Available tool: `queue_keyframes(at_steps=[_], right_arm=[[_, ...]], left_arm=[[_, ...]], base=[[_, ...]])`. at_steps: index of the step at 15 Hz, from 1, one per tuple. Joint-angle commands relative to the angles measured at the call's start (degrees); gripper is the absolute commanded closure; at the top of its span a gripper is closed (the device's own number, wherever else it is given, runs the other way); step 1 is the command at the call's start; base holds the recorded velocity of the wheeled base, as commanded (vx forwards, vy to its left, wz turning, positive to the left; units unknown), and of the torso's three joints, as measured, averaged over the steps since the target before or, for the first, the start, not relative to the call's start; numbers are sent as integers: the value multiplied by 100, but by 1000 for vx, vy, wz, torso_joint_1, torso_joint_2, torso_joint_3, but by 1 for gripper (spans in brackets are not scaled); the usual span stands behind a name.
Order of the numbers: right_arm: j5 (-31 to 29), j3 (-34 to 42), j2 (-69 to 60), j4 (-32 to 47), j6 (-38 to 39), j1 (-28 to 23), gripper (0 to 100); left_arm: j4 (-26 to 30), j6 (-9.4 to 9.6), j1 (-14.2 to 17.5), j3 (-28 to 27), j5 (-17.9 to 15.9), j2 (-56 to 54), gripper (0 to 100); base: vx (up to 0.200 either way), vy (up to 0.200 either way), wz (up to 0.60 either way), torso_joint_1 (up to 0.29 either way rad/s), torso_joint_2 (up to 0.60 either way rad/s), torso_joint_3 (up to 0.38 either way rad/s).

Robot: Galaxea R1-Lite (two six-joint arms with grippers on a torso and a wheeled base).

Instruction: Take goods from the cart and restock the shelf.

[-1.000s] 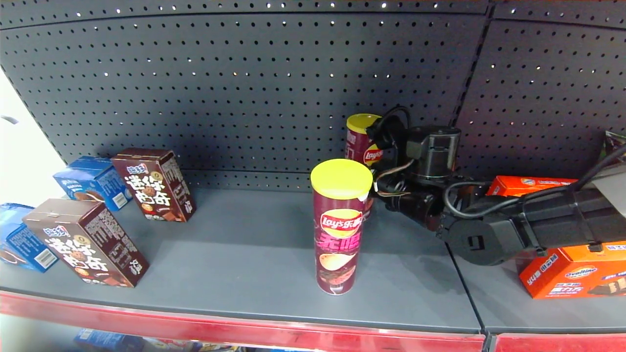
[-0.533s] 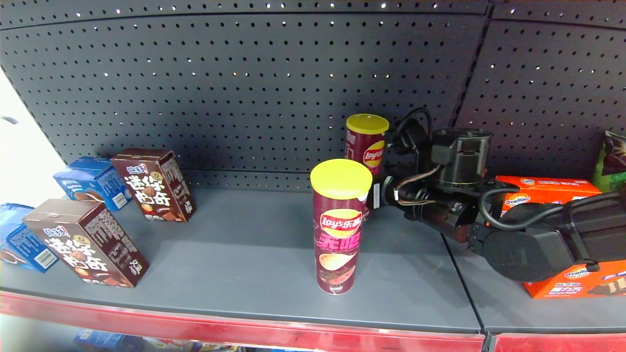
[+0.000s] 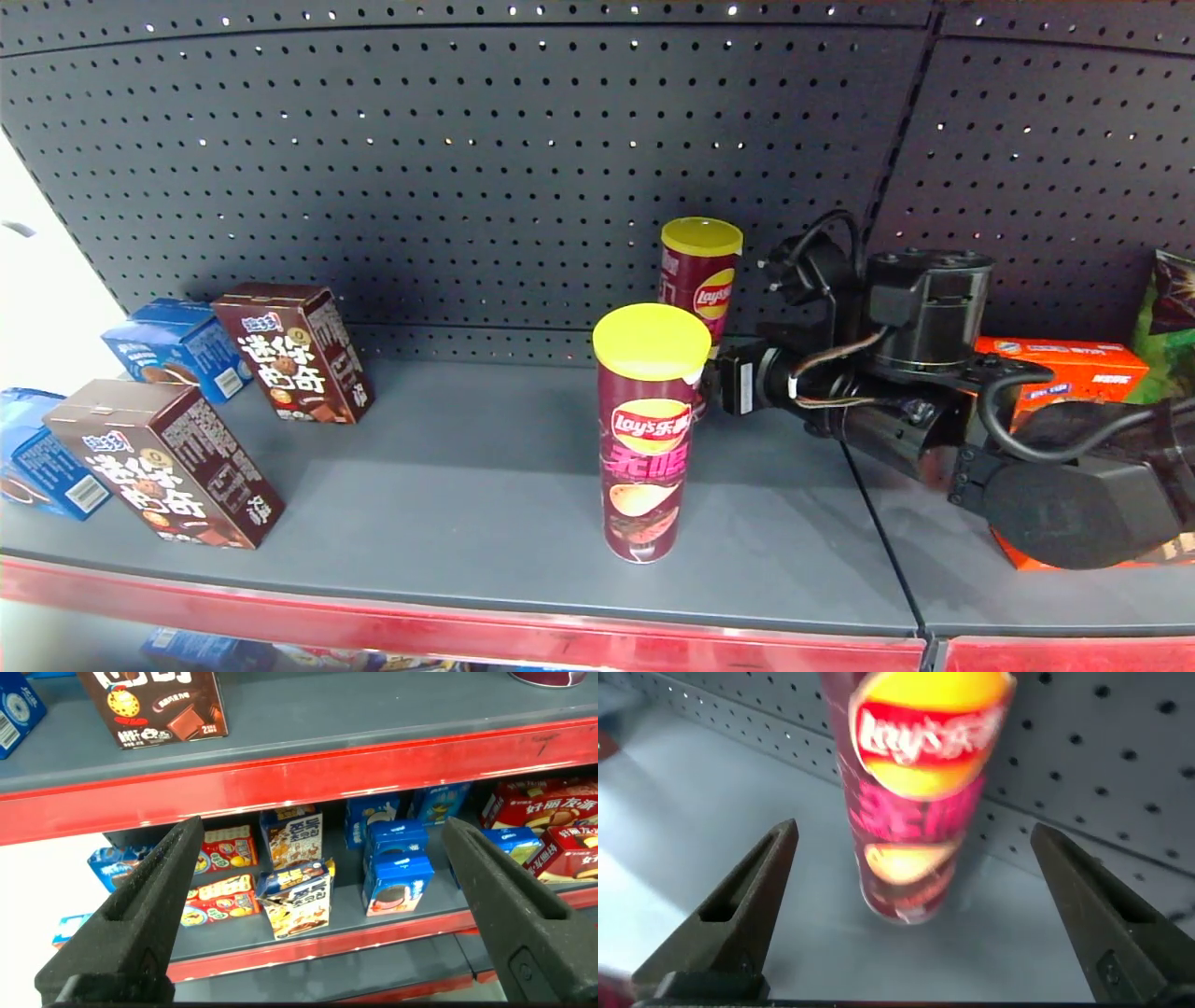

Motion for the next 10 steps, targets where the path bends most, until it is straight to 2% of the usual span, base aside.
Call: queue_keyframes(at_steps=[1, 7, 10], right_arm=[[1, 245, -280, -9, -8, -15, 0], [-8, 1106, -1334, 149, -35, -24, 0], [-263, 1502, -2020, -71, -307, -332, 0]], left_arm=[[2, 2, -1, 1, 1, 9, 0], [2, 2, -1, 1, 1, 9, 0], [2, 2, -1, 1, 1, 9, 0]], base=[[0, 0, 0, 0, 0, 0], [0, 0, 0, 0, 0, 0], [0, 0, 0, 0, 0, 0]])
